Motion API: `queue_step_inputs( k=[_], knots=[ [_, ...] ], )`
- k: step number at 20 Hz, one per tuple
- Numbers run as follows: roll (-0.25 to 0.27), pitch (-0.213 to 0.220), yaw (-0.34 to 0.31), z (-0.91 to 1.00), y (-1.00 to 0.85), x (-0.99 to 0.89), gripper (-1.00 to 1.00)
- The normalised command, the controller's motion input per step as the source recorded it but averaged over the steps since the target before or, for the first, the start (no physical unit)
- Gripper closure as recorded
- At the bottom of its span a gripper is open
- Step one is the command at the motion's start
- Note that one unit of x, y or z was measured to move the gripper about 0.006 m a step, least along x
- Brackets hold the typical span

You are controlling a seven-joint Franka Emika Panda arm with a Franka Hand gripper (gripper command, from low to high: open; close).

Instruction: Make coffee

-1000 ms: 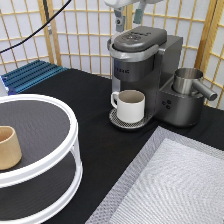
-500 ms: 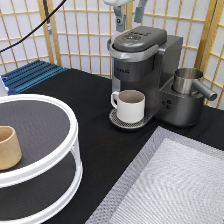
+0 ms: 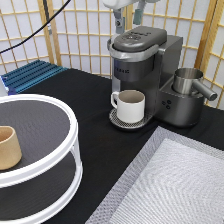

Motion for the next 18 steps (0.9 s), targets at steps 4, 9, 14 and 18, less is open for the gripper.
queue_step_inputs(
  k=[4, 9, 14, 18],
  knots=[
    [0.002, -0.092, 0.129, -0.42, -0.13, -0.53, -1.00],
    [-0.001, -0.096, 0.123, -0.31, -0.07, -0.55, -1.00],
    [-0.019, -0.091, 0.108, -0.11, 0.04, -0.32, -1.00],
    [-0.040, -0.075, 0.095, -0.14, 0.08, 0.00, -1.00]
  ],
)
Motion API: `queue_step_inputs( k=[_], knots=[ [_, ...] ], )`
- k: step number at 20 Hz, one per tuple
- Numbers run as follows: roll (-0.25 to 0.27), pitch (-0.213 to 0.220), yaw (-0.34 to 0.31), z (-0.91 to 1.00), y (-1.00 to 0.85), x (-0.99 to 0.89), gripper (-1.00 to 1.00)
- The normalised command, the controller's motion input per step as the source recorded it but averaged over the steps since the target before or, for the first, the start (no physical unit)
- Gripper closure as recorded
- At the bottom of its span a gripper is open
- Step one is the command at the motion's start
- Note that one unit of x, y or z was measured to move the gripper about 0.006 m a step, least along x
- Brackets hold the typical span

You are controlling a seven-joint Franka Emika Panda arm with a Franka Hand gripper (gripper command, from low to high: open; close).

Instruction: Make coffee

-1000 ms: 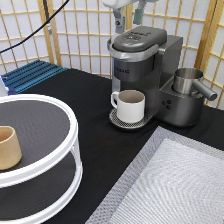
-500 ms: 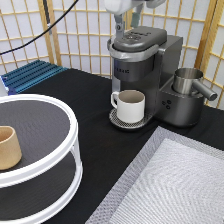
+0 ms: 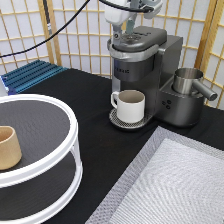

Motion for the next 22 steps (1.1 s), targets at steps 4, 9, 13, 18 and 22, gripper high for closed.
queue_step_inputs(
  k=[4, 9, 13, 18, 22],
  knots=[
    [-0.072, -0.080, 0.065, -0.67, -0.04, 0.15, -1.00],
    [-0.006, -0.018, 0.039, -1.00, -0.20, 0.05, -1.00],
    [-0.035, 0.020, 0.050, -0.59, 0.05, -0.14, -1.00],
    [-0.009, 0.002, 0.030, 1.00, -0.40, -0.28, -1.00],
    [0.132, -0.083, 0.073, 0.95, -0.83, 0.01, -1.00]
  ],
)
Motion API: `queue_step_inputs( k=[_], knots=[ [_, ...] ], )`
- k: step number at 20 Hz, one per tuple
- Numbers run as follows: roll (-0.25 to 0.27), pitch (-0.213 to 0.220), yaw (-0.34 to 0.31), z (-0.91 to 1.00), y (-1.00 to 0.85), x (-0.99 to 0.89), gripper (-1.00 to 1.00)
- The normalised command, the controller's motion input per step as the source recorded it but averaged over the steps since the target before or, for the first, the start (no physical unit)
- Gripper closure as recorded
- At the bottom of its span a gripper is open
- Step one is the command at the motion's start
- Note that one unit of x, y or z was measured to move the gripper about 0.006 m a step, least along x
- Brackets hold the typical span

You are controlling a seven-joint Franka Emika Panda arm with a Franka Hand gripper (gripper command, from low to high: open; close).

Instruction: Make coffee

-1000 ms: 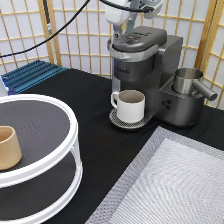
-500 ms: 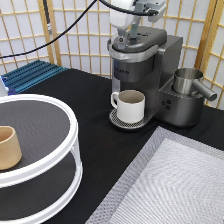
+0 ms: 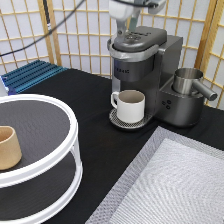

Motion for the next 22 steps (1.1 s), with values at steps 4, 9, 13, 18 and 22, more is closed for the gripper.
queue_step_inputs(
  k=[4, 9, 13, 18, 22],
  knots=[
    [0.226, -0.089, 0.058, 0.31, -0.86, 0.24, -1.00],
    [0.241, -0.084, 0.025, 0.00, -0.92, 0.26, -1.00],
    [0.227, -0.095, 0.022, -0.03, -0.93, 0.23, -1.00],
    [0.061, -0.050, 0.000, -0.01, -0.34, -0.06, -1.00],
    [0.000, 0.000, 0.000, 0.00, 0.00, 0.00, -1.00]
  ],
)
